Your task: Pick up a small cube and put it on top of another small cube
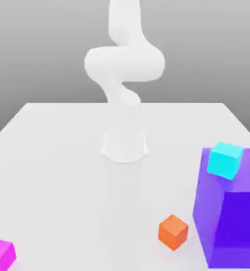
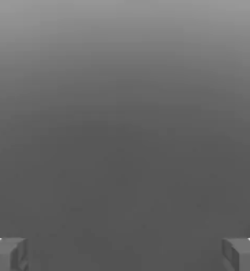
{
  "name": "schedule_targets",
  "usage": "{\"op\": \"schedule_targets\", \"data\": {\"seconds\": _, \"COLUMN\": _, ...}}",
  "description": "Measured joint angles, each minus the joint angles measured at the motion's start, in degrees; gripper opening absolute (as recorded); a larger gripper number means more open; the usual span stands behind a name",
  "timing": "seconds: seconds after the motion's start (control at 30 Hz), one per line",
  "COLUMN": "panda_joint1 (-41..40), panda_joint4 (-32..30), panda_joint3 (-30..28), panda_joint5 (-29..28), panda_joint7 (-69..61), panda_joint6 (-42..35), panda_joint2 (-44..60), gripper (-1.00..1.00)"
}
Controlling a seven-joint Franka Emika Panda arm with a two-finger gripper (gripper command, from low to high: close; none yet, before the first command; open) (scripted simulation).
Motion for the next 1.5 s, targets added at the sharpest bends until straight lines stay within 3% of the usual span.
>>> {"op": "schedule_targets", "data": {"seconds": 0.6, "panda_joint1": -3.23, "panda_joint4": 2.63, "panda_joint3": -13.29, "panda_joint5": 7.69, "panda_joint7": -14.03, "panda_joint6": 9.49, "panda_joint2": 37.72, "gripper": 0.0}}
{"op": "schedule_targets", "data": {"seconds": 1.0, "panda_joint1": -11.75, "panda_joint4": 4.38, "panda_joint3": -14.92, "panda_joint5": 13.05, "panda_joint7": -23.47, "panda_joint6": 15.71, "panda_joint2": 62.71, "gripper": 0.0}}
{"op": "schedule_targets", "data": {"seconds": 1.13, "panda_joint1": -14.74, "panda_joint4": 6.09, "panda_joint3": -12.1, "panda_joint5": 16.06, "panda_joint7": -26.11, "panda_joint6": 21.06, "panda_joint2": 71.0, "gripper": 0.0}}
{"op": "schedule_targets", "data": {"seconds": 1.17, "panda_joint1": -15.37, "panda_joint4": 6.48, "panda_joint3": -11.34, "panda_joint5": 16.74, "panda_joint7": -26.63, "panda_joint6": 22.28, "panda_joint2": 72.65, "gripper": -1.0}}
{"op": "schedule_targets", "data": {"seconds": 1.37, "panda_joint1": -15.7, "panda_joint4": 6.7, "panda_joint3": -10.95, "panda_joint5": 17.1, "panda_joint7": -26.91, "panda_joint6": 22.82, "panda_joint2": 73.47, "gripper": -1.0}}
{"op": "schedule_targets", "data": {"seconds": 1.5, "panda_joint1": -13.85, "panda_joint4": 5.3, "panda_joint3": -13.37, "panda_joint5": 14.52, "panda_joint7": -25.02, "panda_joint6": 18.63, "panda_joint2": 67.87, "gripper": -1.0}}
